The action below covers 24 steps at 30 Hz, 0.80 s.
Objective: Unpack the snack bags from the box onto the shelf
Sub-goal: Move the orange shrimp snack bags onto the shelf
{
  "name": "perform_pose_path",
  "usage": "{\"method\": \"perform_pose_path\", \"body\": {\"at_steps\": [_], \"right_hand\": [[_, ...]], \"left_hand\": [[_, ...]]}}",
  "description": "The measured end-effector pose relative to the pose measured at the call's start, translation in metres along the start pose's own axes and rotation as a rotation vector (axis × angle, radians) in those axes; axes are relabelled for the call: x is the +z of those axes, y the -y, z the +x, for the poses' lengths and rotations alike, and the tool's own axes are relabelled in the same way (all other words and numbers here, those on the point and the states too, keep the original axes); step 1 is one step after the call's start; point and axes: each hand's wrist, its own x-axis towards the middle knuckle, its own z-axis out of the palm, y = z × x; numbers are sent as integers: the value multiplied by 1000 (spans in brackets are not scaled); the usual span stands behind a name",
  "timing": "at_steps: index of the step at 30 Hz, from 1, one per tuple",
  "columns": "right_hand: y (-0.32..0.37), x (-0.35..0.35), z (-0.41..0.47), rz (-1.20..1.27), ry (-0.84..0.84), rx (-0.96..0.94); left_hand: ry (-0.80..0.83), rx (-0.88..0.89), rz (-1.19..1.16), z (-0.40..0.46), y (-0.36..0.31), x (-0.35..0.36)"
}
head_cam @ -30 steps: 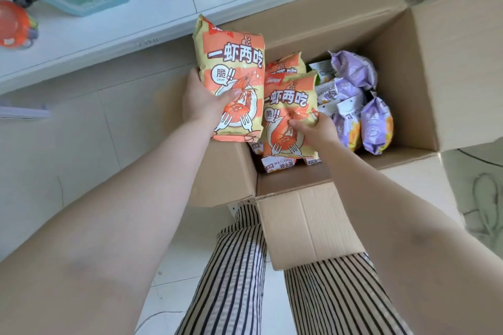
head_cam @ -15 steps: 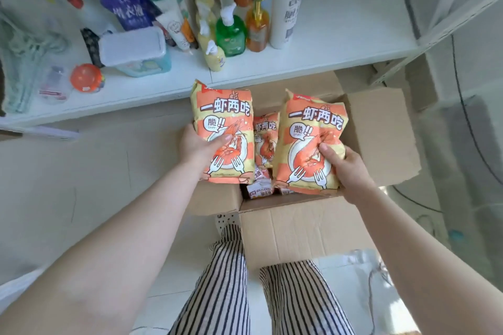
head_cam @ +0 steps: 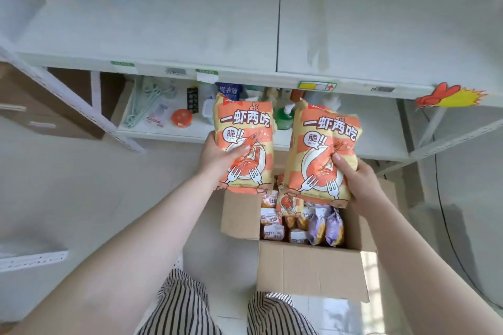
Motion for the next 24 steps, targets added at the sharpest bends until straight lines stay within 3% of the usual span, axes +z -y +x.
{"method": "perform_pose_path", "body": {"at_steps": [9, 14, 24], "right_hand": [[60, 183, -38, -25, 65, -124], [83, 279, -48, -32, 82, -175], [139, 371, -1, -102, 83, -217]], "left_hand": [[2, 156, 6, 41, -38, -194], [-86, 174, -5, 63, -66, -292], [-114, 183, -95, 123, -114, -358]]}}
